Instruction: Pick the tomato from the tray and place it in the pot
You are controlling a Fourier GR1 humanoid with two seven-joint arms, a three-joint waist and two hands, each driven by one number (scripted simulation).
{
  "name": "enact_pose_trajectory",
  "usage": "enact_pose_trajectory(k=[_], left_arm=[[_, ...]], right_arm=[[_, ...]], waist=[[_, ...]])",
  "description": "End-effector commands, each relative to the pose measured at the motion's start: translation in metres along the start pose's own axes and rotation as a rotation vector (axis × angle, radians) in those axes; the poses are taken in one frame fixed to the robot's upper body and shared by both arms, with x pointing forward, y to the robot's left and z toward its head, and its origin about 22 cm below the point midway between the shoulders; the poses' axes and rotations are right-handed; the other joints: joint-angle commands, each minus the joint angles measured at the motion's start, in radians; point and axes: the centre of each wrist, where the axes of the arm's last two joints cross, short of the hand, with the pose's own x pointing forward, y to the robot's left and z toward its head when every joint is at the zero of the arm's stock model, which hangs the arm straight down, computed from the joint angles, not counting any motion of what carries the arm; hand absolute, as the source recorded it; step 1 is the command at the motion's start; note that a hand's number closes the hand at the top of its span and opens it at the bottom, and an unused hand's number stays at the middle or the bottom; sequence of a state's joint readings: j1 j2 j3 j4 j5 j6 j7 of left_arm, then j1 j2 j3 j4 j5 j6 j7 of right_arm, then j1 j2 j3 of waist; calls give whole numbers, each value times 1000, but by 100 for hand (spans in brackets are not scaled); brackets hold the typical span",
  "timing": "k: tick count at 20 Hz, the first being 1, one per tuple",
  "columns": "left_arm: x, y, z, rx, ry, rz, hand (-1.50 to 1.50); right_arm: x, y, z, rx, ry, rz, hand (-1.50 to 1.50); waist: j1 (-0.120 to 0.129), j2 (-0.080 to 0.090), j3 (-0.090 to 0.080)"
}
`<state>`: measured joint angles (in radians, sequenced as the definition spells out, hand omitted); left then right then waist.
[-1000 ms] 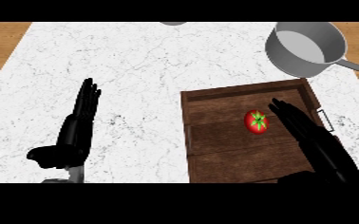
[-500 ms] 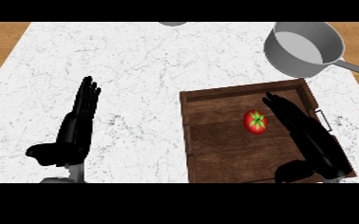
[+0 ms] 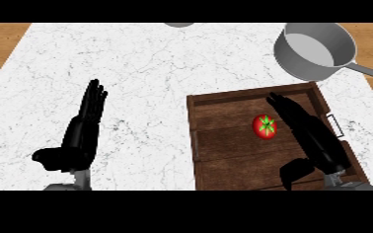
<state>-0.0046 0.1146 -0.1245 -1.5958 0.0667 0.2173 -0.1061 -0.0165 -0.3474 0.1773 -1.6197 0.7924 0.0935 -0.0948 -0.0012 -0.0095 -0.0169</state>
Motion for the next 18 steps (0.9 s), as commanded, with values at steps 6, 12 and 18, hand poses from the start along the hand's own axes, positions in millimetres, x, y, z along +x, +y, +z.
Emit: enact_pose_trajectory(k=[6, 12, 18], left_arm=[[-2, 9, 7, -12, -4, 5, 0], [-6, 21, 1, 9, -4, -4, 0], [-4, -3, -10, 9, -1, 5, 0]], right_arm=[[-1, 22, -16, -173, -72, 61, 150], [-5, 31, -8, -184, -87, 78, 150], [-3, 33, 7, -80, -245, 142, 150]], waist=[[7, 10, 17], [1, 9, 17], [-4, 10, 17]])
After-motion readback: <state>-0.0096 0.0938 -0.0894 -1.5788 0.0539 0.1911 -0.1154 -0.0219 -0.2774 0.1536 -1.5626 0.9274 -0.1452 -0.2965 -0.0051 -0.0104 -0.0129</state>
